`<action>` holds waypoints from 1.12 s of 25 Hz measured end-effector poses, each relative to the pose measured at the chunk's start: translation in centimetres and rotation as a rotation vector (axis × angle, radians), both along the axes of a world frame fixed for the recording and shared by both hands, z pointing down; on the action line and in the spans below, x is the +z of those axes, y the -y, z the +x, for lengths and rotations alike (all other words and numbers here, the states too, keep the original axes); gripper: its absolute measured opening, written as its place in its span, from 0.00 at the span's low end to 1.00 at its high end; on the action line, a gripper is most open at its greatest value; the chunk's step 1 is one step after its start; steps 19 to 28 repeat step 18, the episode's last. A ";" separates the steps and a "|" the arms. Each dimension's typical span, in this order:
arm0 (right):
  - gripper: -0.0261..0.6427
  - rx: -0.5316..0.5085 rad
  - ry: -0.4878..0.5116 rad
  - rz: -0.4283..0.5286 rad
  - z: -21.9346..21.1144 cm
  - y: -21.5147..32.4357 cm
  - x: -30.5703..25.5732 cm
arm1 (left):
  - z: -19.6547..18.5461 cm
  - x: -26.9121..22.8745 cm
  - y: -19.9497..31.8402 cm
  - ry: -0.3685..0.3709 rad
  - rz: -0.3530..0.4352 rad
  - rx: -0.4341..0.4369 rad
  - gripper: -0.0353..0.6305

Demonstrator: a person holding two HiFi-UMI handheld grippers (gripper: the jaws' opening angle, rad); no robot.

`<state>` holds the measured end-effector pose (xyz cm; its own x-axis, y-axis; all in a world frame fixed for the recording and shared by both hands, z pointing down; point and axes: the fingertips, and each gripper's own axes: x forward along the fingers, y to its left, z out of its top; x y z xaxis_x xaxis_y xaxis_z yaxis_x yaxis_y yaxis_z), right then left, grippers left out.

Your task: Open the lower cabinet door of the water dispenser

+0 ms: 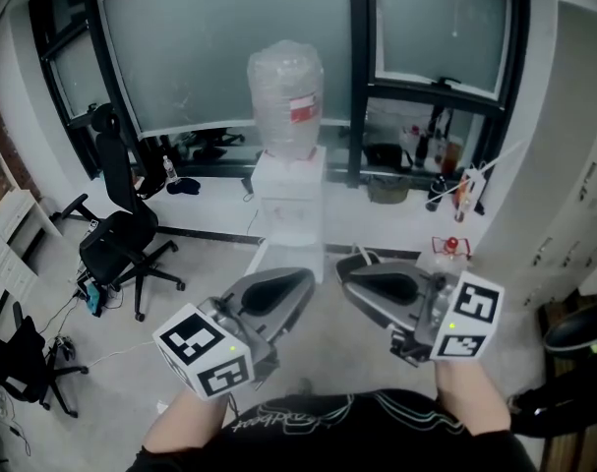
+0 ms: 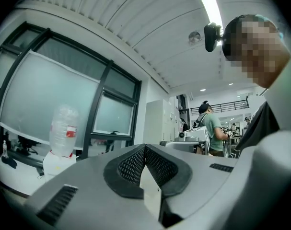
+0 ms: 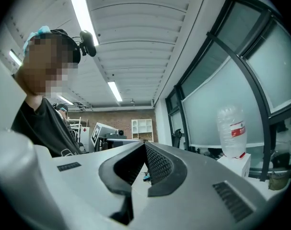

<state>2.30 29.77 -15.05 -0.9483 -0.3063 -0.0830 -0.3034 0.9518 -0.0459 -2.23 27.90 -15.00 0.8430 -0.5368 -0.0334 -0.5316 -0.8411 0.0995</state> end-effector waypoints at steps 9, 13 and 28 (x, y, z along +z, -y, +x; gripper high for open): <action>0.06 0.006 -0.022 0.012 0.0 -0.3 -0.2 | 0.0 -0.5 -0.4 -0.016 0.017 0.001 0.06; 0.06 0.010 -0.012 -0.024 -0.1 -0.6 -0.1 | -0.1 -0.3 -0.7 -0.015 0.021 -0.008 0.06; 0.06 0.003 -0.017 -0.006 -0.4 -1.6 0.3 | -0.3 -0.2 -1.7 -0.016 0.029 -0.009 0.06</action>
